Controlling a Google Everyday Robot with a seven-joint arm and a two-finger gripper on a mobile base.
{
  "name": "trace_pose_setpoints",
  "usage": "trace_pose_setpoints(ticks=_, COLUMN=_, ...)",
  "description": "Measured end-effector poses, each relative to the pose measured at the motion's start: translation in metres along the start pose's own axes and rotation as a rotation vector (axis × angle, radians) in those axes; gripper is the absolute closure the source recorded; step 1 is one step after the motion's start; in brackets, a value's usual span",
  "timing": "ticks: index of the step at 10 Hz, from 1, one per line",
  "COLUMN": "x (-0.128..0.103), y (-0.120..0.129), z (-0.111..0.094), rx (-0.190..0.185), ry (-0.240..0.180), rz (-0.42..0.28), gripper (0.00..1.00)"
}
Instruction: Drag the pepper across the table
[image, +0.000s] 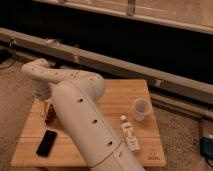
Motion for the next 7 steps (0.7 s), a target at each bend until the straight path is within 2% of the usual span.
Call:
trace_pose_setpoints(ticks=4, x=0.005, y=0.003, z=0.004, rx=0.020, ry=0.057, rz=0.069, gripper=0.20)
trace_pose_setpoints(ticks=7, x=0.001, y=0.006, z=0.016, rx=0.006, ry=0.072, rz=0.099, gripper=0.20)
